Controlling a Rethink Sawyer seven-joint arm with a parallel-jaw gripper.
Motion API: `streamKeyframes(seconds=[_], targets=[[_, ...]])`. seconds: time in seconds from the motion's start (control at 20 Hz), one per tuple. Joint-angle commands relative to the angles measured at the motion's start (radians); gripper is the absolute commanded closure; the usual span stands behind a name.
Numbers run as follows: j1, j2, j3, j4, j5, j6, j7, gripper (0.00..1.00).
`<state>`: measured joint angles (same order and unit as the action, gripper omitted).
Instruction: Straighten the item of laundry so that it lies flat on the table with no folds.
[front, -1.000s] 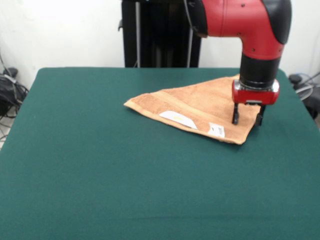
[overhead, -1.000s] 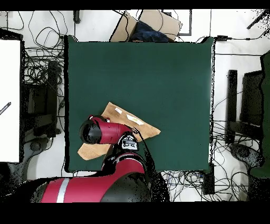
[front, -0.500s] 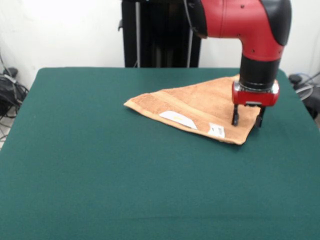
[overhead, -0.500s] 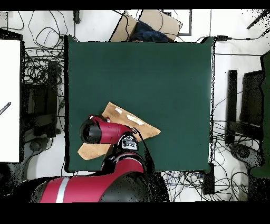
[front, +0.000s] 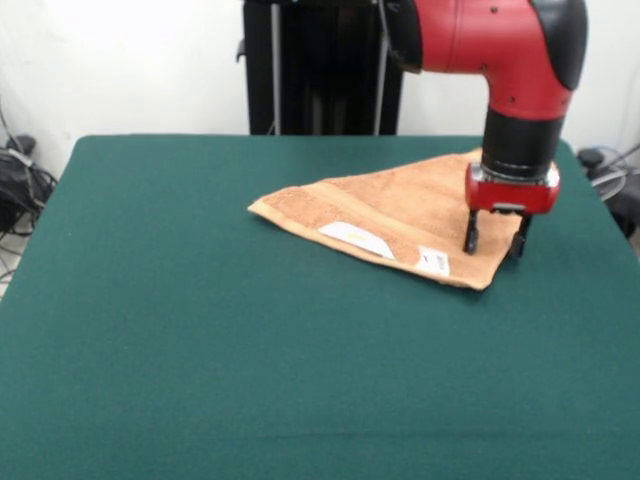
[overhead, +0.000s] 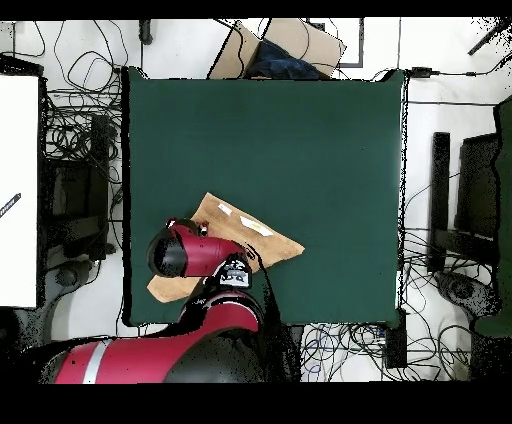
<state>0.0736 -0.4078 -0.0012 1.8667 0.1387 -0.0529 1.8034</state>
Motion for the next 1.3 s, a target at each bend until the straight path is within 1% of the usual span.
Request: streamKeyframes(seconds=[0.05,0.1,0.25,0.6,0.75,0.85,0.95,1.05,1.2,1.3], targets=[[-0.006,0.214,0.077,-0.034,0.069,-0.164,0.288,0.00],[-0.014,0.216,0.086,-0.031,0.064,-0.170,0.286,1.00],[0.008,0.215,0.067,-0.033,0.077,-0.177,0.290,1.00],[0.017,0.210,0.061,-0.028,0.098,-0.171,0.293,1.00],[0.010,0.191,0.073,-0.013,0.103,-0.163,0.301,1.00],[0.008,0.126,0.070,0.022,0.102,-0.124,0.297,1.00],[-0.002,0.006,0.070,0.067,0.099,-0.024,0.271,1.00],[-0.008,-0.121,0.059,0.081,0.106,0.099,0.238,1.00],[-0.017,-0.272,0.055,0.058,0.112,0.215,0.200,1.00],[-0.030,-0.335,0.069,0.029,0.110,0.305,0.178,1.00]])
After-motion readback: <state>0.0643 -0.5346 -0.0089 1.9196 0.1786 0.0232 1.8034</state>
